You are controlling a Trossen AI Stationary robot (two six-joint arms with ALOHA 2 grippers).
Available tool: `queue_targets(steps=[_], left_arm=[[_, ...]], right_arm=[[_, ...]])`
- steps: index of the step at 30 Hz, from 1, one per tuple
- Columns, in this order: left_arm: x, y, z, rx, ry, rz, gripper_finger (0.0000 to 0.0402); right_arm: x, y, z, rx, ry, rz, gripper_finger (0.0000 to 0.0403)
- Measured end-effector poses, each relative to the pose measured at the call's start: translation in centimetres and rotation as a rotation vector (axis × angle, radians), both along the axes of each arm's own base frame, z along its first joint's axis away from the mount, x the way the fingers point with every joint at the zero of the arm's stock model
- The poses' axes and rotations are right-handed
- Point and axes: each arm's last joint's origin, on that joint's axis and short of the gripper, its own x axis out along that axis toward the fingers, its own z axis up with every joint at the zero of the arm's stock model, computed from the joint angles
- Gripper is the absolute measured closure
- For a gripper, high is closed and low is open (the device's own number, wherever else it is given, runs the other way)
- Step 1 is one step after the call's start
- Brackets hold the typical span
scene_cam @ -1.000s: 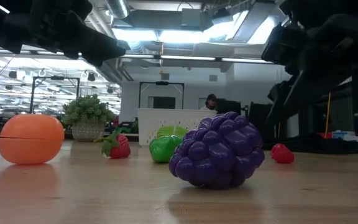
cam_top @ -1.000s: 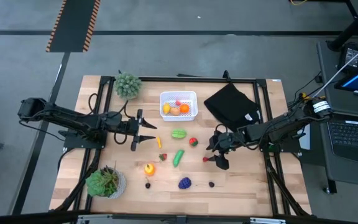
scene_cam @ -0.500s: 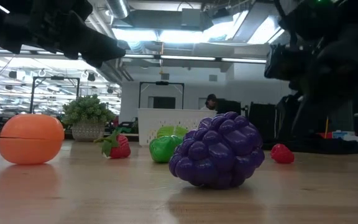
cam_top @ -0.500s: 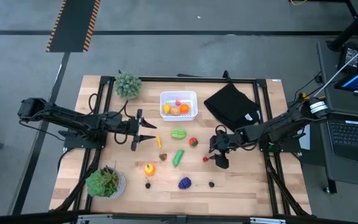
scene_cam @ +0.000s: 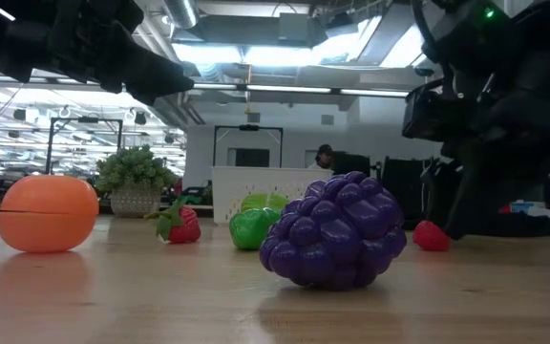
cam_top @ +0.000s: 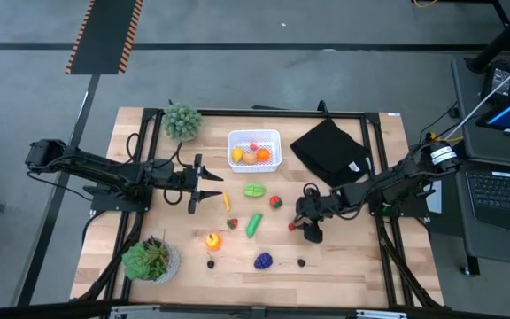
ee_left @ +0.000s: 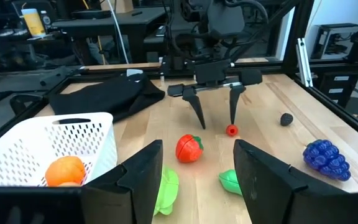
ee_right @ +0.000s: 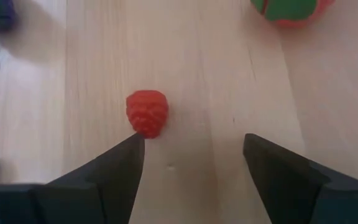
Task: Pick and placing Produce into tupperware
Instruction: Put the raspberry into the white bin
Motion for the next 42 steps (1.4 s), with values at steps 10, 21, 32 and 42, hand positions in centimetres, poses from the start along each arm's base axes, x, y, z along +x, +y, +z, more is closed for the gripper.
queue_targets(steps=[10,21,32,42], left_arm=[[0.0,0.0,0.0,0.000,0.000,0.000,0.0209],[0.0,0.0,0.0,0.000,0.000,0.000,0.0207],[0.0,0.0,0.0,0.000,0.002,0.000,0.0213],[0.0,0.0,0.0,0.001,0.002,0.000,0.0205]], right_arm=[[-0.3,1.4,0.0,0.042,-0.005,0.013,0.0125],[-0.4,1.8,0.0,0.033,-0.021,-0.023,0.0125],[0.3,1.9,-1.0,0.005,-0.052,-0.054,0.0125],[0.8,2.0,-1.8,-0.023,-0.077,-0.074,0.0125]])
